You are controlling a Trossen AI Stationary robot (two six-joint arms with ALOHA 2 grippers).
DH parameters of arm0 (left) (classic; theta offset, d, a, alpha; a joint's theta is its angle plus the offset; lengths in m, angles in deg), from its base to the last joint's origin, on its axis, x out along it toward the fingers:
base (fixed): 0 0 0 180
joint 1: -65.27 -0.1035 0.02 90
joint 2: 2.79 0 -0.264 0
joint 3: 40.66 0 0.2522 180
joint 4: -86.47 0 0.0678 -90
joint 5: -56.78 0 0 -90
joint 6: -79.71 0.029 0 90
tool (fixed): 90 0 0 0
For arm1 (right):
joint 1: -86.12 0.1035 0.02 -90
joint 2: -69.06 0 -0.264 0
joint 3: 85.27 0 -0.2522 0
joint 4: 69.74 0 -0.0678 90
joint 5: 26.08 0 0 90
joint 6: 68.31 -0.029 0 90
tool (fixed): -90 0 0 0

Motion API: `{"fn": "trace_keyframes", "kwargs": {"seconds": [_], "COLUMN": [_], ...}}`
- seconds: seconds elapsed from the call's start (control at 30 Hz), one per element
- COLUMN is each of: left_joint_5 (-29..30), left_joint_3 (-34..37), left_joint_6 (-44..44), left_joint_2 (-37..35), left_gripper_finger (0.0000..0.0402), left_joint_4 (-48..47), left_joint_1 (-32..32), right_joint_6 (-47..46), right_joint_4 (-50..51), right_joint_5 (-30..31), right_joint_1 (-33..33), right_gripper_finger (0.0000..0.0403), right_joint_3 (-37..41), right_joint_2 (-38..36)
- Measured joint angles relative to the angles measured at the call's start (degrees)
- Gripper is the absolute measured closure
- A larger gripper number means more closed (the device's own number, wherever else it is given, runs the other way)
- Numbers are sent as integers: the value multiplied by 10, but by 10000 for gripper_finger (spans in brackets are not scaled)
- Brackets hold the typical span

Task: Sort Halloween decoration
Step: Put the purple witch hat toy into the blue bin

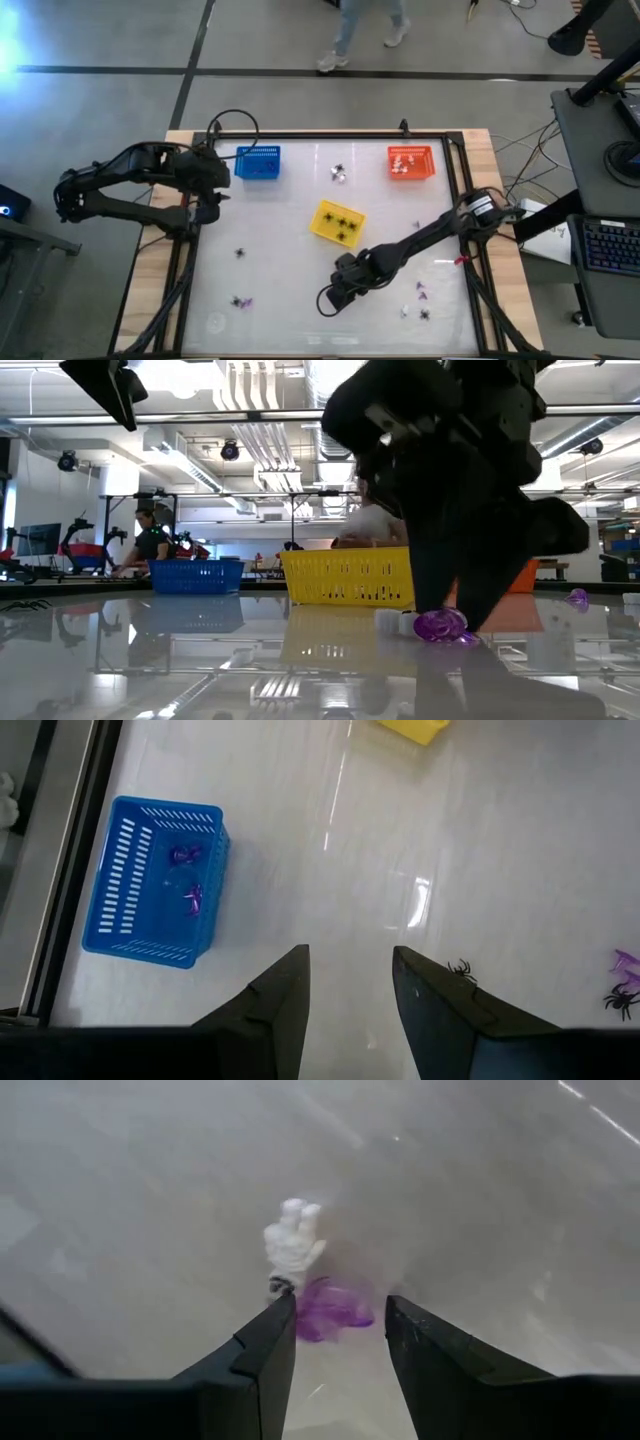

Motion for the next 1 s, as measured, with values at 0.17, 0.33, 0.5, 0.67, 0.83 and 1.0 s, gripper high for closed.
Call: {"fn": "trace_keyframes", "kwargs": {"seconds": [0.17,0.33,0.5,0.67,0.83,1.0], "left_joint_5": [0,0,0,-1,-1,-1], "left_joint_3": [0,0,0,0,0,0], "left_joint_6": [0,0,0,-2,-2,-2], "left_joint_2": [-1,0,0,0,0,0], "left_gripper_finger": [274,274,274,274,274,274], "left_joint_4": [0,0,0,0,0,0], "left_joint_1": [0,0,0,0,0,0], "right_joint_6": [-4,-17,-19,-20,-31,-31], "right_joint_4": [0,2,11,22,22,23], "right_joint_5": [0,0,3,4,2,2], "right_joint_1": [3,4,6,6,6,6], "right_gripper_finger": [255,263,300,344,377,393], "right_joint_3": [-2,-2,-2,-1,-1,-3], "right_joint_2": [9,10,10,11,11,11]}}
